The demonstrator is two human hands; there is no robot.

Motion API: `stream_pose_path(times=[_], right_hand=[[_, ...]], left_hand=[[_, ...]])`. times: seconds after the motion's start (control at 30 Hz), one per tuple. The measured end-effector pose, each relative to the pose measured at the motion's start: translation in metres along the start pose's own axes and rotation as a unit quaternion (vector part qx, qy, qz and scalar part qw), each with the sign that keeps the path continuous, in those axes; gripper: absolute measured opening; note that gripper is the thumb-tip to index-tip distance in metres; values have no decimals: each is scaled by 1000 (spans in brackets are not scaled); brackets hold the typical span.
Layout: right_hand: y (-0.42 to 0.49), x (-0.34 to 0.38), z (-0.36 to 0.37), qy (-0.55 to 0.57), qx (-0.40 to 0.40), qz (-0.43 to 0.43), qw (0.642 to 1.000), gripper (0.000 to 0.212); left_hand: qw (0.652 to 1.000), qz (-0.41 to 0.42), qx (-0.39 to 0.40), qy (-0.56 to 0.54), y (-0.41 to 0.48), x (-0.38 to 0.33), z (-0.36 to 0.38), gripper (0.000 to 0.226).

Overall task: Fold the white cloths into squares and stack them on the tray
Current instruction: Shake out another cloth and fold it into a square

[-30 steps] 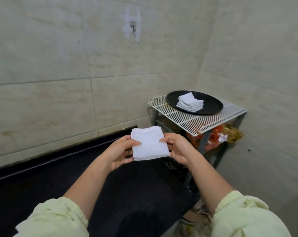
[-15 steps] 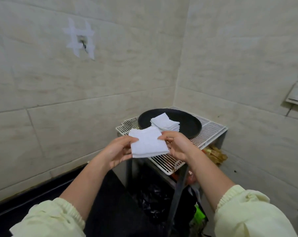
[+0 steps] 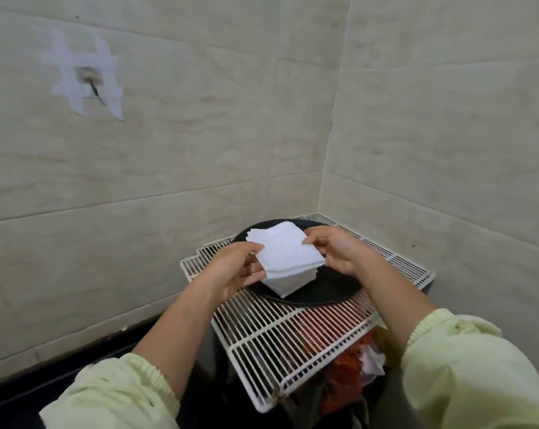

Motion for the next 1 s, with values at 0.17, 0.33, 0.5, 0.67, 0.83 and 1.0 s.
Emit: stream_pose_path(times=[0.17, 0.33, 0.5, 0.67, 0.83, 1.0], right_hand=[[39, 5, -21, -10, 32, -10, 999, 15], [73, -6, -34, -33, 40, -1, 999, 16], [91, -24, -33, -67, 56, 9, 996, 23], [101, -29, -25, -93, 58, 0, 994, 12], [110, -24, -26, -148, 34, -36, 988, 10], [111, -12, -25, -144, 17, -78, 986, 13]], left_hand=[[999, 27, -39, 19, 26, -9, 20, 4], [996, 27, -84, 28, 48, 2, 23, 7], [993, 13, -117, 34, 55, 17, 16, 15], [987, 14, -156, 38, 56, 24, 7, 11], [984, 23, -171, 35, 54, 27, 4, 14], [979, 45, -197, 27, 52, 27, -1, 11]])
Point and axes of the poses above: each hand's wrist, its own y-axis towards the middle knuckle, its own z-axis out of the palm, x = y × z, the point moved 9 cm from there along y, towards the middle knuckle, and after that the axes turned 11 degrees about -y, right-handed, at the moved point
